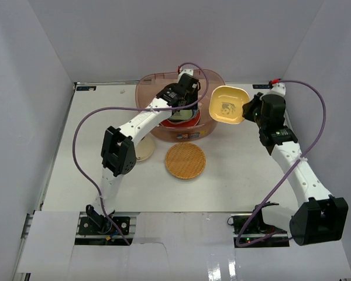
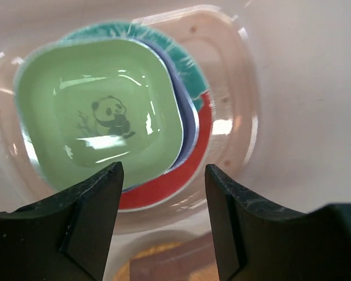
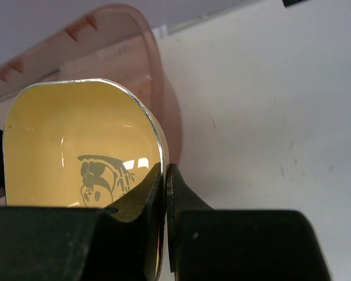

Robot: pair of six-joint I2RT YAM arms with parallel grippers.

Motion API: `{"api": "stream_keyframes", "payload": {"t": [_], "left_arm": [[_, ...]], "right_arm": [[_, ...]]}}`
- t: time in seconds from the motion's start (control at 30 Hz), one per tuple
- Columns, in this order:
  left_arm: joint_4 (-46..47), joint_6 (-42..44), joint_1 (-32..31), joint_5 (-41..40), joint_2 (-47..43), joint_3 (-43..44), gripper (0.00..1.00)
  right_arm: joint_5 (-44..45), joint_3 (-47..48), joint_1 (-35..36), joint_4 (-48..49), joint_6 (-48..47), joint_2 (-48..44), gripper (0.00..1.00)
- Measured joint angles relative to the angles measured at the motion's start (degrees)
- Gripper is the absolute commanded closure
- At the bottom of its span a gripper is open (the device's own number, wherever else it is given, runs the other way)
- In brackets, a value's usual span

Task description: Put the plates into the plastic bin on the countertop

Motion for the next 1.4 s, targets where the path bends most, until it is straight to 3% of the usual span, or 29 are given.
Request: {"api": "stream_keyframes", "payload": {"t": [0.1, 0.27, 0.43, 0.57, 0.8, 0.87, 0.9, 1.03, 1.13, 1.3, 1.4], "left_arm": [[1.84, -0.61, 0.66, 1.79, -5.55, -1.84, 0.32], [7.52, -2.36, 4.92, 4.13, -24.76, -17.68, 0.39], [12.24, -4.48, 17.64, 5.22, -45.22, -40.59, 0.39], [12.26, -5.51, 25.44, 6.25, -53.79, -55.69, 0.39], [12.81, -9.77, 34.05, 14.05, -56.24, -76.13, 0.33], [13.60, -11.52, 35.98, 16.17, -56.00, -79.12, 0.31], [14.36, -12.26, 36.54, 17.27, -55.60, -79.93, 0.31], [19.04, -14.67, 38.18, 22.38, -52.61, -80.67, 0.29], [22.93, -16.63, 38.62, 25.70, -51.06, -81.46, 0.29], [27.10, -19.02, 38.64, 29.35, -46.53, -81.81, 0.40], [28.50, -19.93, 38.64, 30.40, -44.35, -82.20, 0.44]], "right_arm": [[-0.79, 6.23, 2.97, 2.45, -0.52, 3.32, 0.92], [-1.38, 16.11, 10.12, 3.78, -2.49, 11.56, 0.92], [-2.45, 25.16, 15.19, 4.74, -3.58, 24.30, 0.92], [-4.79, 35.60, 16.81, 2.56, -4.98, 36.89, 0.92], [-7.56, 47.80, 17.05, -2.49, -6.12, 51.52, 0.91], [-7.74, 49.31, 17.05, -3.67, -6.12, 53.51, 0.85], [-7.58, 49.37, 17.05, -4.07, -6.12, 54.05, 0.80], [-7.30, 51.12, 17.07, -6.93, -6.34, 55.41, 0.41], [-7.45, 54.62, 17.07, -8.52, -7.26, 56.63, 0.31], [-7.87, 53.13, 17.07, -7.74, -7.82, 53.48, 0.32], [-8.98, 41.79, 17.07, -5.60, -7.69, 43.69, 0.41]]}}
